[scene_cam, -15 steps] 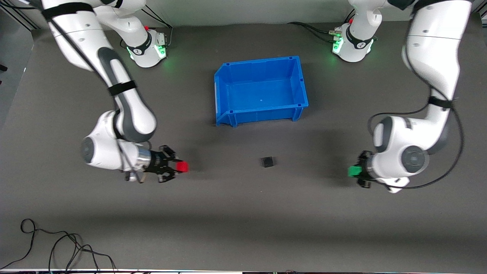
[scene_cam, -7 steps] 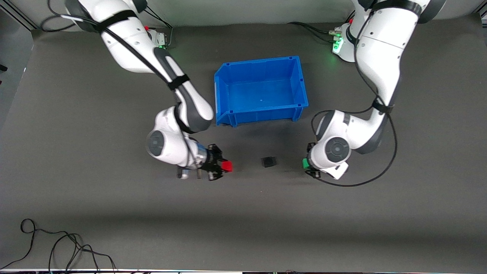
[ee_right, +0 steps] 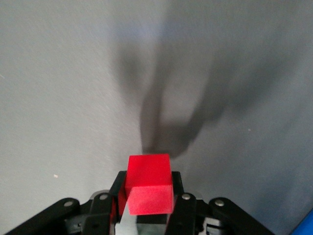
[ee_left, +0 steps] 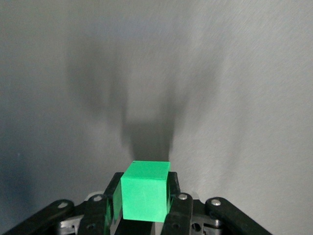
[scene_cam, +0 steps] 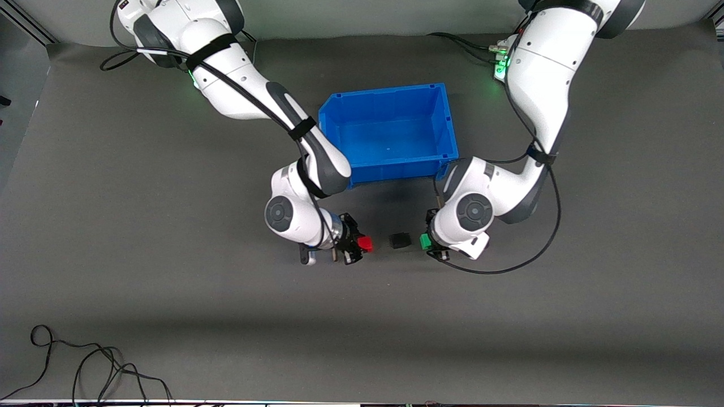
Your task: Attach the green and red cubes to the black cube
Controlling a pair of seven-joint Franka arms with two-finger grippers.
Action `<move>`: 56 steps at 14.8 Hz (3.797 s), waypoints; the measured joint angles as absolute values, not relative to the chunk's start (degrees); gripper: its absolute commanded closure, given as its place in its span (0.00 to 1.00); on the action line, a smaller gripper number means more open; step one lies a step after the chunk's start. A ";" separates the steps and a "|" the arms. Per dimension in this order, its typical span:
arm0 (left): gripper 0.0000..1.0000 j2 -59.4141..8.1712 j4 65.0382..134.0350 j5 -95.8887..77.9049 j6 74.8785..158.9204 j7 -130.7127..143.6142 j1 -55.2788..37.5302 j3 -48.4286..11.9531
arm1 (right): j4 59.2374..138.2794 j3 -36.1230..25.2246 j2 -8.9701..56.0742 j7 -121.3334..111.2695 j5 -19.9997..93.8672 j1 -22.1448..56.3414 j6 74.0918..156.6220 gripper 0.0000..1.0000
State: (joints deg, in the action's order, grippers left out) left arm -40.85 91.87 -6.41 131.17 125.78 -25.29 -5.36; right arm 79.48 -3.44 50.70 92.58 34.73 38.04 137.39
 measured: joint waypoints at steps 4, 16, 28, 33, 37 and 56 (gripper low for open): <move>0.85 -43.02 90.55 -6.52 131.90 127.77 -27.43 -5.35 | 79.33 -3.46 51.39 92.58 34.57 40.31 138.35 0.70; 0.83 -43.08 89.88 -6.35 131.90 128.28 -29.42 -5.31 | 77.72 -3.96 53.72 96.16 34.56 41.41 145.12 0.69; 0.00 -43.12 89.05 -5.80 132.29 128.32 -29.43 -4.81 | 77.06 -4.08 53.85 96.16 33.03 41.97 145.04 0.00; 0.00 -38.72 87.13 -5.00 123.73 119.53 -26.17 -3.88 | 75.28 -9.04 52.46 95.94 28.51 41.66 138.62 0.00; 0.00 -31.99 87.28 -4.87 113.16 103.12 -20.69 -3.64 | 74.82 -15.70 47.82 87.56 26.72 41.09 127.61 0.00; 0.00 -4.63 102.70 -1.59 105.68 11.96 4.82 -3.14 | 94.09 -11.82 4.39 32.21 -0.24 15.70 98.45 0.00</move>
